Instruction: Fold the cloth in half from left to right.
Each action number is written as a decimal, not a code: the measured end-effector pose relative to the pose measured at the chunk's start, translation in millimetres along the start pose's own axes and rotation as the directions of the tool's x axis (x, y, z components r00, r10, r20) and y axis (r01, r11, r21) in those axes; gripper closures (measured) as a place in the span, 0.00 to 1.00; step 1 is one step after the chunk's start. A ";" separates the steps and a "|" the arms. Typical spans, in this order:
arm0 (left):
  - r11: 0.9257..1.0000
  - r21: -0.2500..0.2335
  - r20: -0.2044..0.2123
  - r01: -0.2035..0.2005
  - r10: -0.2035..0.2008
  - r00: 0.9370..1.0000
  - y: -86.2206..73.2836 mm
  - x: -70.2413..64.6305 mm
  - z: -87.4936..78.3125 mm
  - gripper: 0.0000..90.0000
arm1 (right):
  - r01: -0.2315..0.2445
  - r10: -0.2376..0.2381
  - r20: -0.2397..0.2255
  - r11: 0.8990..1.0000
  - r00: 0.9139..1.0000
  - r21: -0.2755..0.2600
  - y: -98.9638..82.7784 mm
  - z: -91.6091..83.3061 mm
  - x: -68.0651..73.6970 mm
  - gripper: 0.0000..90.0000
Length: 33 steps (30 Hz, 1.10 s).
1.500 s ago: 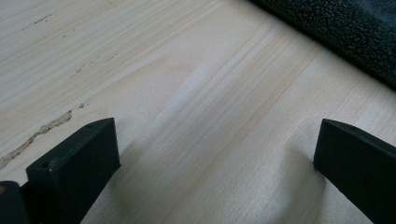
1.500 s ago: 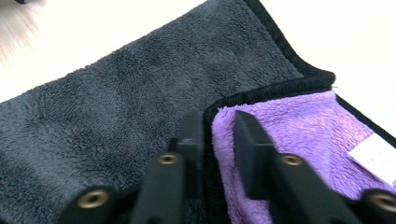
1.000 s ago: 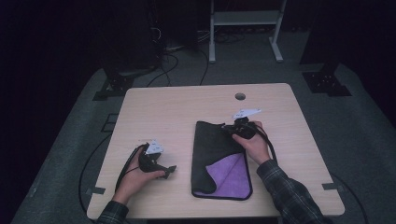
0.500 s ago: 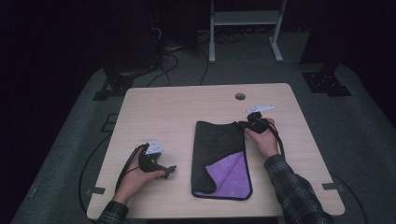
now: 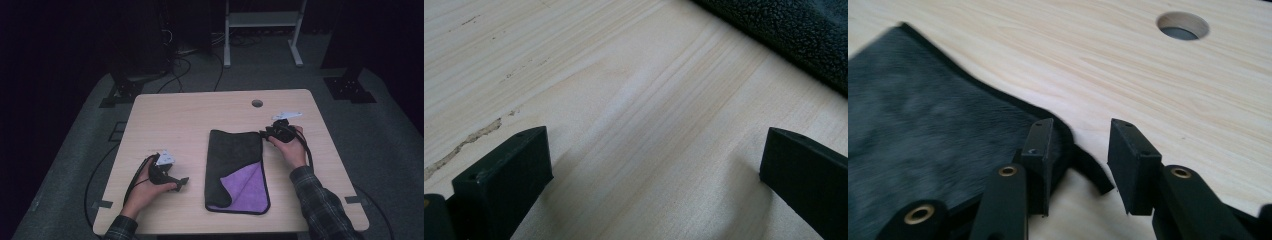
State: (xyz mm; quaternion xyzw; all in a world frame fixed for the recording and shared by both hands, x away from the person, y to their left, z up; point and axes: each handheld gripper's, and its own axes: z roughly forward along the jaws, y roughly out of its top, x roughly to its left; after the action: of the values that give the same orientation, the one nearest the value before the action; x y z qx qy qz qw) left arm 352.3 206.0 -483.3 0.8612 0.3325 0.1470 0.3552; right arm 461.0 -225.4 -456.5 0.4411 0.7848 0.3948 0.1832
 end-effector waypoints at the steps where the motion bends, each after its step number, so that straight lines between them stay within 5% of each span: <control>1: 1.000 0.000 0.000 0.000 0.000 1.000 0.0 0.0 -0.1 0.00 | 0.006 -0.006 -0.012 1.000 1.000 -0.008 -0.1 -3.0 1.8 0.68; 10: 1.000 0.000 0.000 0.000 0.000 1.000 0.0 0.0 0.0 0.00 | 0.045 -0.046 -0.086 0.999 0.995 -0.017 -5.8 -28.2 28.7 0.63; 22: 1.000 0.001 0.000 0.000 0.000 1.000 0.0 0.0 -0.1 0.00 | 0.115 -0.116 -0.174 0.993 0.978 -0.016 -23.6 -53.6 73.1 0.57; 33: 1.000 -0.002 -0.003 -0.001 0.001 1.000 0.0 -0.1 0.2 0.00 | 0.133 -0.137 -0.308 0.991 0.941 -0.034 -37.0 -59.2 115.7 0.52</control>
State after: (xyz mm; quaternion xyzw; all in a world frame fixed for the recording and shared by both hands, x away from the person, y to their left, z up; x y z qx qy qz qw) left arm 352.4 205.8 -483.4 0.8608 0.3326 0.1490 0.3553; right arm 340.1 -166.7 -441.6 0.3176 0.8297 0.4506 0.0871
